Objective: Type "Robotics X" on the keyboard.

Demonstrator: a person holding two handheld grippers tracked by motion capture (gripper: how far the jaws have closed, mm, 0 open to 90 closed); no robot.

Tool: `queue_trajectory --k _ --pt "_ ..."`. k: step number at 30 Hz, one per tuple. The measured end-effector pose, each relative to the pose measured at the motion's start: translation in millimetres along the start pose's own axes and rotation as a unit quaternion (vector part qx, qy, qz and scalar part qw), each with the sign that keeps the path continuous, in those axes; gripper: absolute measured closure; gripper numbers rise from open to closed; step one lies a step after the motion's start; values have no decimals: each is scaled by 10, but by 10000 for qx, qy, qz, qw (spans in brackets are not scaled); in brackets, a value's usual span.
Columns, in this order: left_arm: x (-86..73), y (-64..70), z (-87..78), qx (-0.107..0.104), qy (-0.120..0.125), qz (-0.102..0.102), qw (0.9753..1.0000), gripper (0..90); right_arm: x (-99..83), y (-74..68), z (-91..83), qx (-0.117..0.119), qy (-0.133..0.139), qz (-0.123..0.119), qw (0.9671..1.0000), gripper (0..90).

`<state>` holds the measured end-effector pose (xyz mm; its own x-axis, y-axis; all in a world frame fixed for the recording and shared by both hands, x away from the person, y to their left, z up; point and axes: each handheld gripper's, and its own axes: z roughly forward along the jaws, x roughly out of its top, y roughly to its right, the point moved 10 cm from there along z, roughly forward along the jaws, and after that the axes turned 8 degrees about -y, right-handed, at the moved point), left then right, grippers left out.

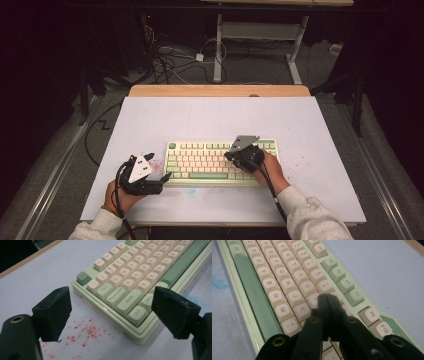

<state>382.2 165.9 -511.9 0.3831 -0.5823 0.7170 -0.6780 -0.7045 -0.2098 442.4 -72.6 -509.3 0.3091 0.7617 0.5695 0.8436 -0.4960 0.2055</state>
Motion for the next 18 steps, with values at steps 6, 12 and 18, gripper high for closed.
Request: queue_trajectory --k 6,12,18 --pt "11 10 -2 -20 28 11 10000 158 -14 18 64 -17 -119 2 9999 900" --pt "15 4 12 -2 34 38 10000 157 -4 11 84 -1 -140 22 9999 900" --pt "6 13 15 -38 -3 9 10000 157 -10 -12 124 2 -206 3 9998 900"
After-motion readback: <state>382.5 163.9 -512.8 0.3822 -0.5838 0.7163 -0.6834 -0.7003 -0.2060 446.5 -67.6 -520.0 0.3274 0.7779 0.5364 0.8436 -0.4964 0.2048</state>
